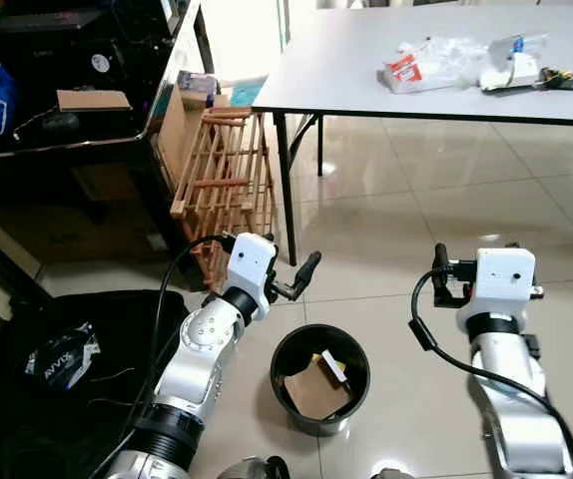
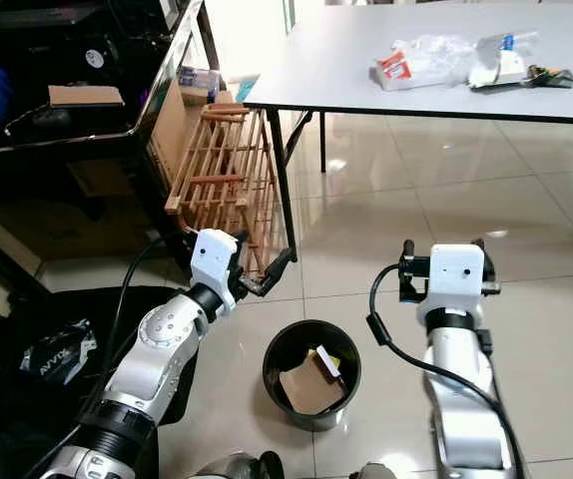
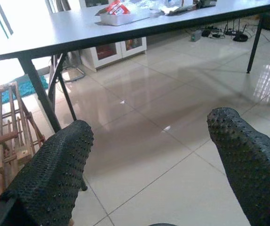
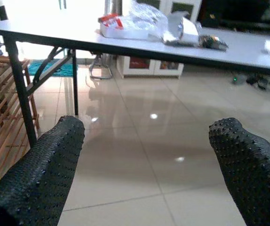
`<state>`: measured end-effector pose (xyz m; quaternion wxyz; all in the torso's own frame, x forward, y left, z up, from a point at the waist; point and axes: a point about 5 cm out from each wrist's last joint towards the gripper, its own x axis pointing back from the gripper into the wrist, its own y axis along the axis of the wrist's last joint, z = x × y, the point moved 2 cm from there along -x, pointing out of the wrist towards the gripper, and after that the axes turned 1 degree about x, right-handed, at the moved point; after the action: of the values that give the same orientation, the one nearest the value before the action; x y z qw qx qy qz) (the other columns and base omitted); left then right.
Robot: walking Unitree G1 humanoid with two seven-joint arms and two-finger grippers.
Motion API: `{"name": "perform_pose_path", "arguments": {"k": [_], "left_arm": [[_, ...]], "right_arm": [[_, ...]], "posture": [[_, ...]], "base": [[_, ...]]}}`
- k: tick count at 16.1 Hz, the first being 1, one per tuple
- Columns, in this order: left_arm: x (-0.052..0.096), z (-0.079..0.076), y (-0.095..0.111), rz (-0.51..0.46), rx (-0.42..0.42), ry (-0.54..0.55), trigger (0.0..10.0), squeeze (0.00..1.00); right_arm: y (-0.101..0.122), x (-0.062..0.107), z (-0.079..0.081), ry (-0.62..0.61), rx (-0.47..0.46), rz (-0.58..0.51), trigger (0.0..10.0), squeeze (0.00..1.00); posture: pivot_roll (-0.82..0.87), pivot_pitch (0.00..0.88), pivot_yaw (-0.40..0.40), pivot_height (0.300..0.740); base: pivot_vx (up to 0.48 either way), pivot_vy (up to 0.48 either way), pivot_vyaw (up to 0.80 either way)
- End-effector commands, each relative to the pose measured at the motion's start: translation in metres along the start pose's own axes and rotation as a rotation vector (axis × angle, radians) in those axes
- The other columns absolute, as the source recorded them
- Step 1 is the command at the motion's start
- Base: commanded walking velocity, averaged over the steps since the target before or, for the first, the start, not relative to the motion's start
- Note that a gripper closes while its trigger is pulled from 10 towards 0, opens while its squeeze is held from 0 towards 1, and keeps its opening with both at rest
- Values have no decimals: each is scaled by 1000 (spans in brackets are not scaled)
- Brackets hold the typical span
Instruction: Picking trash to rubbish bin
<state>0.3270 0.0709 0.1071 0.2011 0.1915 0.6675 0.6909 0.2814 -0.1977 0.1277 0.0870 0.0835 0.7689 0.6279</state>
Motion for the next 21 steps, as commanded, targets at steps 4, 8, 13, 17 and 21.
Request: {"name": "perform_pose_path", "arguments": {"k": [4, 8, 13, 17, 21], "left_arm": [[0, -3, -4, 1, 8, 16, 10000, 0], [-3, -4, -5, 3, 12, 16, 10000, 0], [-3, -3, -6, 3, 13, 30, 10000, 0], [-4, -2, -9, 8, 18, 46, 10000, 0], [-6, -2, -8, 8, 17, 43, 10000, 0]], "right_arm": [[0, 6, 3, -74, -74, 45, 10000, 0], [2, 4, 3, -99, -84, 49, 10000, 0], [6, 6, 1, -103, -54, 26, 10000, 0], [0, 12, -4, -100, -38, 45, 10000, 0], [5, 10, -5, -105, -39, 34, 10000, 0]], "posture": [[-151, 76, 124, 740], [-160, 75, 122, 740], [-158, 71, 110, 740], [-162, 68, 106, 740], [-169, 66, 112, 740]], "base": [[0, -120, 0], [0, -480, 0], [0, -480, 0], [0, -480, 0], [0, -480, 0]]}}
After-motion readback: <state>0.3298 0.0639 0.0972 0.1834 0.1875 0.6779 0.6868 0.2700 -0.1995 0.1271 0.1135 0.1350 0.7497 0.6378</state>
